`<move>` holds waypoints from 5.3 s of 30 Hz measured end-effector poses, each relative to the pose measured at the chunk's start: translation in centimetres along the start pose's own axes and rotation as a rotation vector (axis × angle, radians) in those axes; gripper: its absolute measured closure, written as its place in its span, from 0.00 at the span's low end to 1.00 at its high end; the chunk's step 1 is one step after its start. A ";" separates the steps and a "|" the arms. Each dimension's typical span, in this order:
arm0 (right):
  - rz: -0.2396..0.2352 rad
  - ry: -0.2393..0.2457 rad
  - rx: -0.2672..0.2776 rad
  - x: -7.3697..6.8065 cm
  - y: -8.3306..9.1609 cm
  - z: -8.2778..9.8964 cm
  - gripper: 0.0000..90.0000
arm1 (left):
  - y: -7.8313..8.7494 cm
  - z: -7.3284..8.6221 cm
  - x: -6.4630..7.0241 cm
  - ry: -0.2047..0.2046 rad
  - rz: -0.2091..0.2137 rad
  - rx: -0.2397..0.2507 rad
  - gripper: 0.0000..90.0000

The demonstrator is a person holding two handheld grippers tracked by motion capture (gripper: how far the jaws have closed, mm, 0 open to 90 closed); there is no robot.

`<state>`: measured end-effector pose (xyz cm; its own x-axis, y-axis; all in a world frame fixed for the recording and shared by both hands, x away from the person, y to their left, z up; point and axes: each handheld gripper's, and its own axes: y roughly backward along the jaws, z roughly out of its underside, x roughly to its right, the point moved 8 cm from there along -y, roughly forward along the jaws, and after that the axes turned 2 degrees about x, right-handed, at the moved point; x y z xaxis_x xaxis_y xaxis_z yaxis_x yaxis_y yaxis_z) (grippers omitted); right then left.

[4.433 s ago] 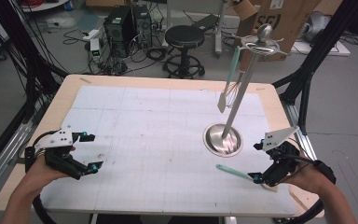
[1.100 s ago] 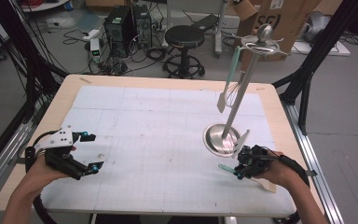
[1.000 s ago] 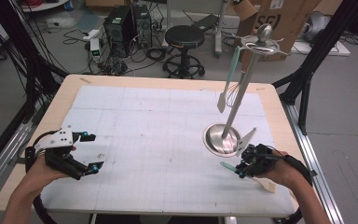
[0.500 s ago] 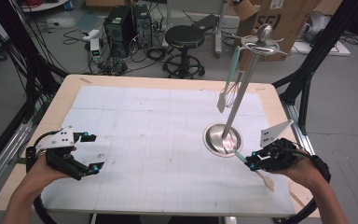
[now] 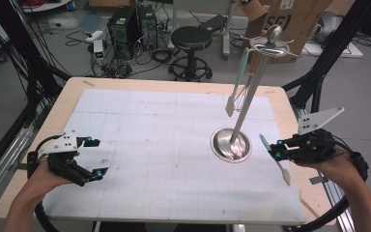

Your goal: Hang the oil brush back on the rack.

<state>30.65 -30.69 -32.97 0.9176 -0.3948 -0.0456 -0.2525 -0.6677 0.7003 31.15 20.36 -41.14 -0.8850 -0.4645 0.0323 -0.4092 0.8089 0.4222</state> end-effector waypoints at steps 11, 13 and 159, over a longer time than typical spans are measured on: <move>0.025 -0.007 0.071 1.3 3.0 -2.2 0.87 | 0.0 -0.1 -0.1 0.003 0.003 0.008 0.02; 0.036 -0.004 0.080 1.6 3.5 -2.6 0.87 | 0.0 0.0 -0.2 0.003 0.001 0.007 0.02; 0.169 -0.054 0.457 -1.3 -7.1 -1.7 0.00 | -0.1 -0.2 0.8 -0.009 0.002 0.050 0.02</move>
<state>31.75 -24.41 -36.69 0.8381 -0.5456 -0.0038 -0.5164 -0.7954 0.3174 30.56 19.85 -40.93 -0.8877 -0.4597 0.0250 -0.4177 0.8271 0.3761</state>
